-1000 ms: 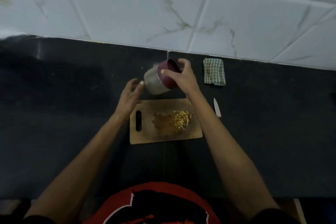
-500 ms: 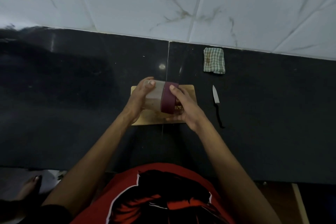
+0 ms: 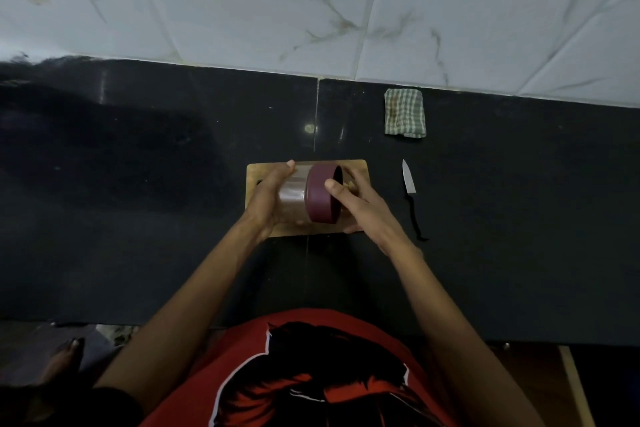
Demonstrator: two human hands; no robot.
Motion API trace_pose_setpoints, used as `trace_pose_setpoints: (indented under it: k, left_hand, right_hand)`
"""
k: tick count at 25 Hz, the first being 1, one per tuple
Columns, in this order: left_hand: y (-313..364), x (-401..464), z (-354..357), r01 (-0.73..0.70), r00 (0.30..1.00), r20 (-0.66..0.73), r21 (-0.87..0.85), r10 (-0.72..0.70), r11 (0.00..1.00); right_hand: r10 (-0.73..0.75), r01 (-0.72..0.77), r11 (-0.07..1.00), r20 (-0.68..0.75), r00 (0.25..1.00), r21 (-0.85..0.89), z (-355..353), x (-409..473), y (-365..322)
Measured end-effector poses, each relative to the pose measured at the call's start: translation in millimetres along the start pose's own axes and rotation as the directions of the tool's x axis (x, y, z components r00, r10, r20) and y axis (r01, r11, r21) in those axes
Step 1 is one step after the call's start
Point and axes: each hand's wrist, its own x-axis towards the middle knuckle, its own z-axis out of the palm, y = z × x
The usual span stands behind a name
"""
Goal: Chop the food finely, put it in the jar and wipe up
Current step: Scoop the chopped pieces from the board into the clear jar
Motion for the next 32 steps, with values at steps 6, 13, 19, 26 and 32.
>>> trace_pose_setpoints:
  k: [6,13,19,26,32]
  left_hand:
    - [-1,1,-1,0.002,1.0,0.004,0.009,-0.002,1.0]
    - [2,3,-3,-0.003,1.0,0.019,0.021,0.003,1.0]
    - [1,1,-3,-0.021,1.0,0.017,0.029,0.02,0.999]
    - [-10,-14,2,0.017,0.998,0.05,0.075,-0.021,0.997]
    - [-22,-20,7,0.032,0.987,0.153,0.14,-0.053,0.99]
  right_hand:
    - [0.005,-0.004,0.999,0.025,1.0,-0.044,-2,7,-1]
    - [0.012,-0.011,1.0,0.088,0.996,-0.014,-6,10,10]
    - [0.002,-0.003,1.0,0.067,0.998,0.016,-3,9,13]
    - [-0.066,0.064,0.997,0.045,0.997,0.036,0,-8,24]
    - [0.121,-0.118,0.987,-0.023,0.992,0.112,12,-24,32]
